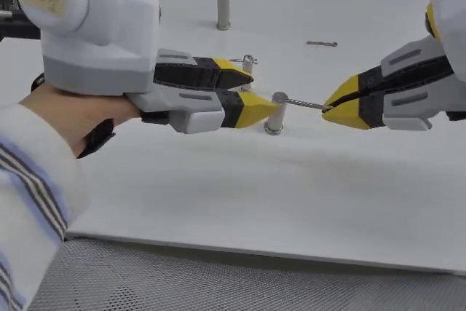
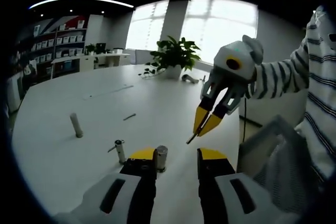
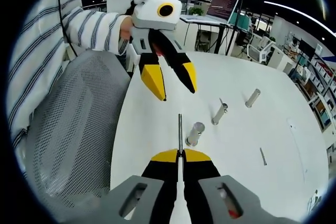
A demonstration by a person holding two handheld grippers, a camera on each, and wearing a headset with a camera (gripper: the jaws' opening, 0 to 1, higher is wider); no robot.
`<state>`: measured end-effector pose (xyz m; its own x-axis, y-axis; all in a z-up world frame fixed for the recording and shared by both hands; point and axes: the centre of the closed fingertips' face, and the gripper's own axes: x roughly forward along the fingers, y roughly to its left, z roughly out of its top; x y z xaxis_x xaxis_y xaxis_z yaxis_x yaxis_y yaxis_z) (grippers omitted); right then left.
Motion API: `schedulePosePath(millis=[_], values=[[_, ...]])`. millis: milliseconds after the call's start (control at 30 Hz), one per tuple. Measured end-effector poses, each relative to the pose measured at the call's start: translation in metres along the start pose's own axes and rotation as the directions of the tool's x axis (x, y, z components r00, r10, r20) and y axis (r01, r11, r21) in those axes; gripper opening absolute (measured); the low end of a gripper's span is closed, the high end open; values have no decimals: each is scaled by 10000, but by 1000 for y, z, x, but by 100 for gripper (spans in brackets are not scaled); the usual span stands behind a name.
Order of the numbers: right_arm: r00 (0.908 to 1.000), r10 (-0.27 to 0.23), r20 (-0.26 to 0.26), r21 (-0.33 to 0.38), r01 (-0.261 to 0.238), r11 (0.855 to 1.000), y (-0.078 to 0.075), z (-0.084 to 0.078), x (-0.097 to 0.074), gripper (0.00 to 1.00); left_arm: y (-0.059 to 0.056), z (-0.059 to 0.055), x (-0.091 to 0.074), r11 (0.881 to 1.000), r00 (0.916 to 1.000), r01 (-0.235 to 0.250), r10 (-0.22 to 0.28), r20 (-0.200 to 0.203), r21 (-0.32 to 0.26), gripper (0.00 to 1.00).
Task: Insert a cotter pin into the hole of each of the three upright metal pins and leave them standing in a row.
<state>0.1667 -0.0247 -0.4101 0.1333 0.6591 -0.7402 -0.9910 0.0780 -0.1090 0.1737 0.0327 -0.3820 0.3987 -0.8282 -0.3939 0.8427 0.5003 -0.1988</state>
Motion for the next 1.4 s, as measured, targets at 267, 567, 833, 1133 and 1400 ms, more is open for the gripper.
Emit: schedulePosePath(millis=[267, 567, 833, 1133, 1400], values=[[9938, -622, -923, -38, 621, 9981, -18, -23, 7, 0, 12, -5, 16, 9992, 9974, -211, 233, -676, 339, 27], [9895, -744, -1236, 1, 749, 9972, -28, -36, 18, 0, 24, -15, 34, 9973, 9908, -81, 180, -1343, 735, 25], [9915, -619, -1146, -34, 620, 9981, -32, -34, 24, 0, 30, -24, 45, 9950, 9830, 53, 132, -1829, 1001, 22], [9924, -426, -1159, -199, 405, 9990, -31, -30, 27, 0, 30, -26, 50, 9927, 9799, 163, 79, -1992, 1196, 17], [9935, -435, -1049, -336, 402, 9986, -33, -24, 25, 0, 27, -27, 51, 9913, 9794, 382, -121, -2018, 1259, 10]])
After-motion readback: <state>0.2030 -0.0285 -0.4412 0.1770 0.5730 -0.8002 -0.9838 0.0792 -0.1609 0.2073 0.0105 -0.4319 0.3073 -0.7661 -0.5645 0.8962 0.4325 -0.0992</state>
